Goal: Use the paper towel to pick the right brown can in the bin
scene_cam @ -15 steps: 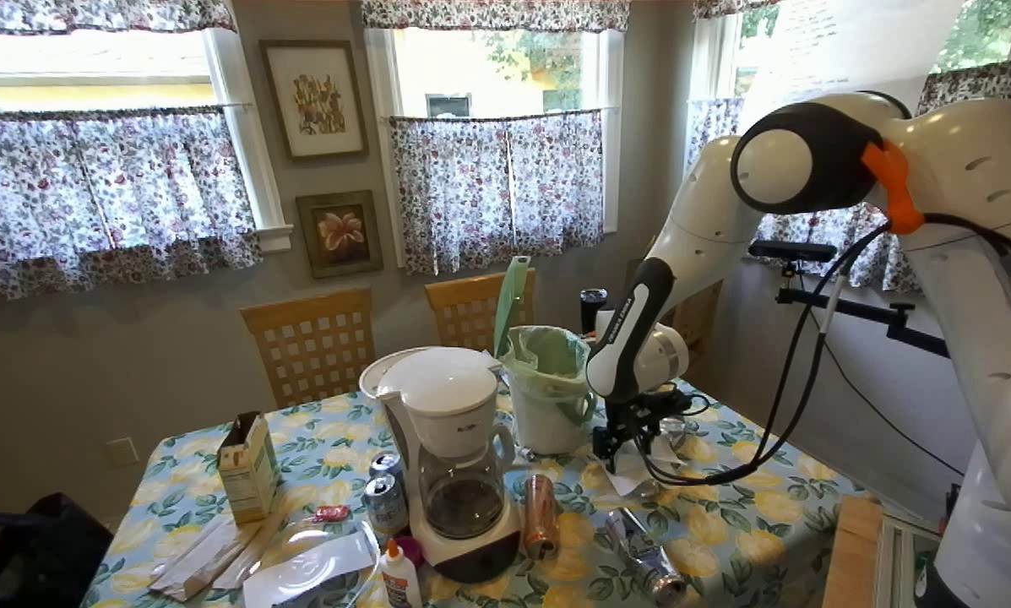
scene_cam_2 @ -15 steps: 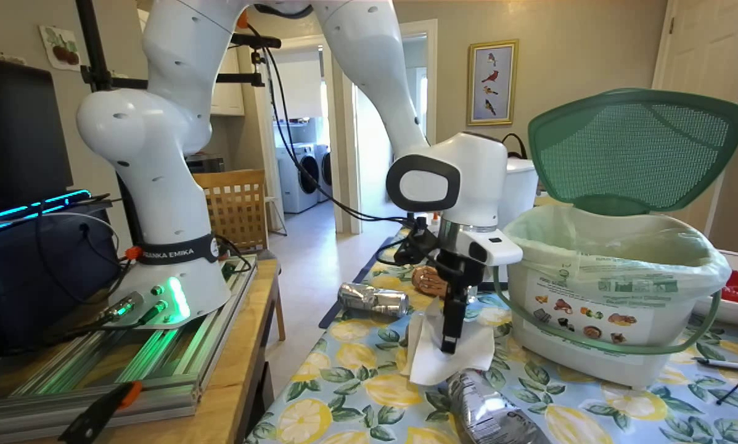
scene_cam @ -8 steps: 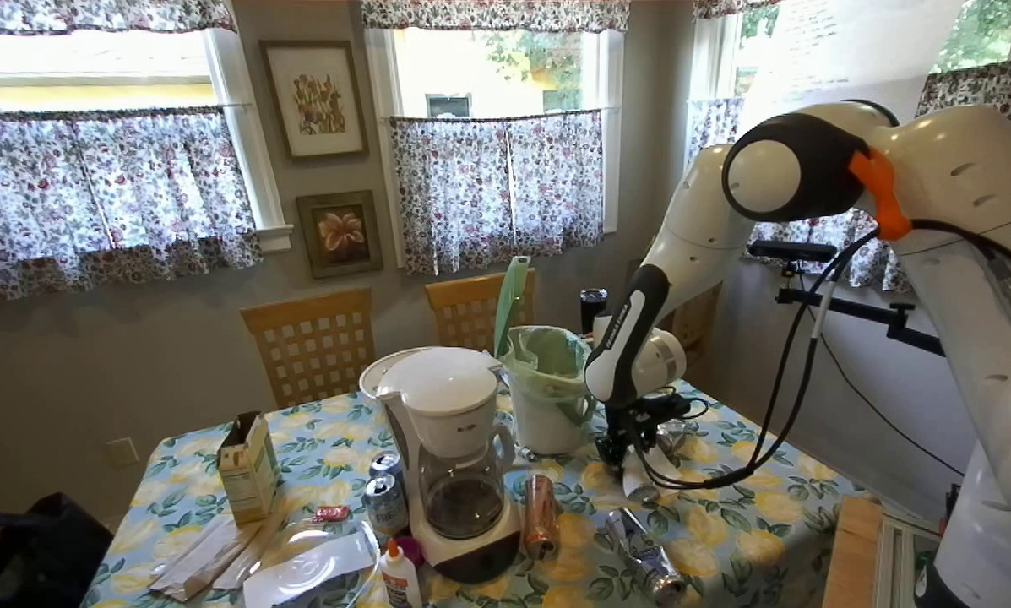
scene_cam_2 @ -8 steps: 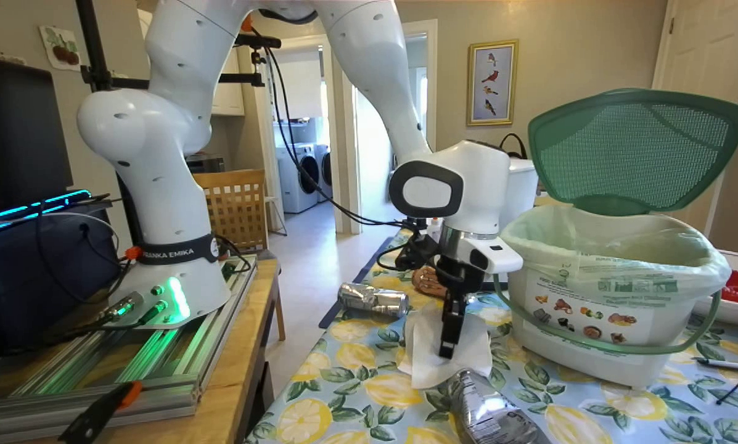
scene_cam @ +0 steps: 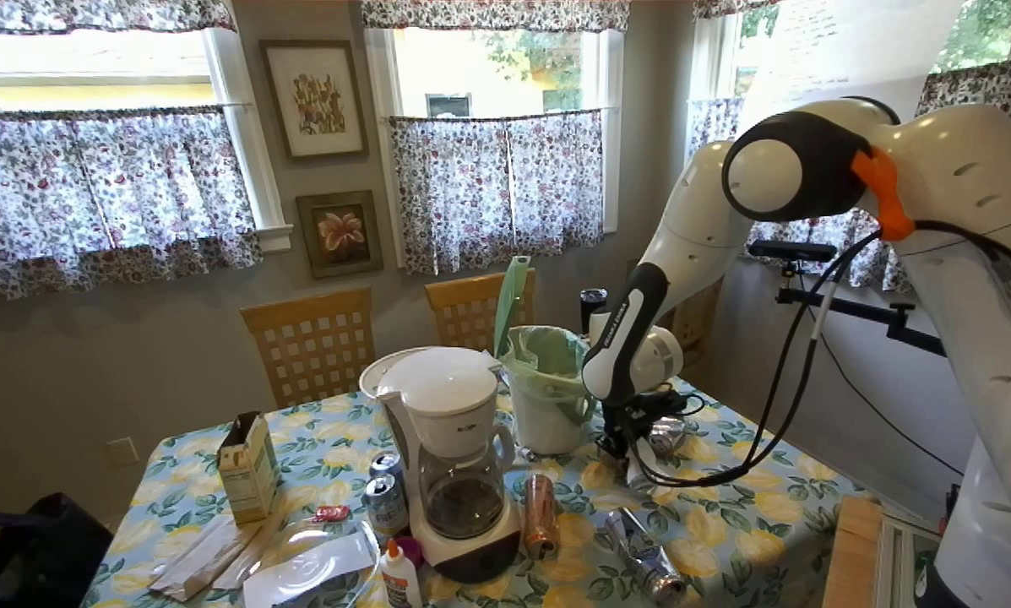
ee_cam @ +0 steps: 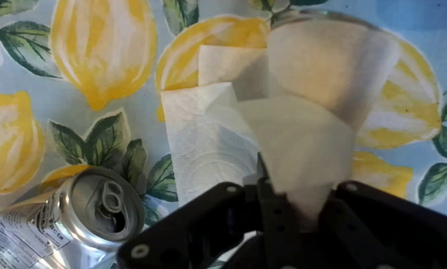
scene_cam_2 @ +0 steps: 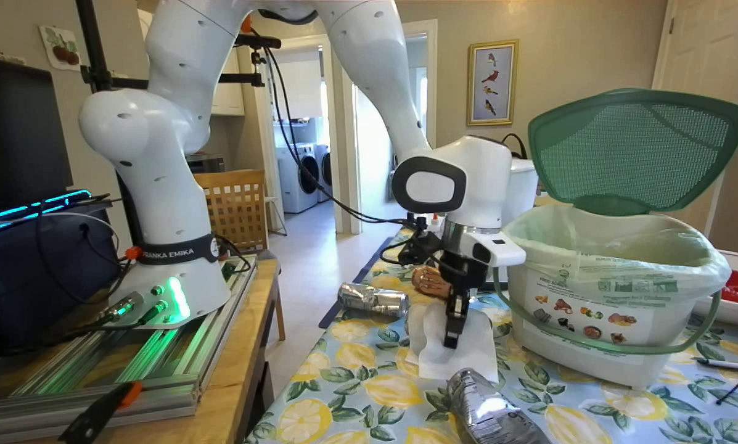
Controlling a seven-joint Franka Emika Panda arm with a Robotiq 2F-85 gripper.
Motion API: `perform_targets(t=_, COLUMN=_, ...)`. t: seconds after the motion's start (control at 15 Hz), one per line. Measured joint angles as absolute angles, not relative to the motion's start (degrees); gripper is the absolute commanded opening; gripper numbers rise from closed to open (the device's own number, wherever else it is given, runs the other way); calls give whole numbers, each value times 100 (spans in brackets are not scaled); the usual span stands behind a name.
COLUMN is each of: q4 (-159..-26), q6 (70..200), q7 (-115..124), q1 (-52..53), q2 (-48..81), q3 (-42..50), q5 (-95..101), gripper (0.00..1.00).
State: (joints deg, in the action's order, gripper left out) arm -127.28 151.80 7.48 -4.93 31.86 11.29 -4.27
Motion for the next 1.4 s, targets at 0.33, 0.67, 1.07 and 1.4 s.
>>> perform_targets(t=0.33, q4=-12868, q6=15120, q7=964, q1=-256, q2=2977, q3=1148, q5=-407, gripper=0)
perform_targets(t=0.67, q4=-13296, q6=14974, q7=1060, q1=-36, q2=2401, q3=1148, q5=-319, gripper=0)
perform_targets(t=1.07, q4=-13791, q6=14652, q7=1127, q1=17, q2=1468, q3=1149, q5=143, gripper=0)
perform_targets(t=1.4, q4=-14044, q6=14210, q7=1147, q1=-16, q2=609, q3=1144, q5=606, gripper=0)
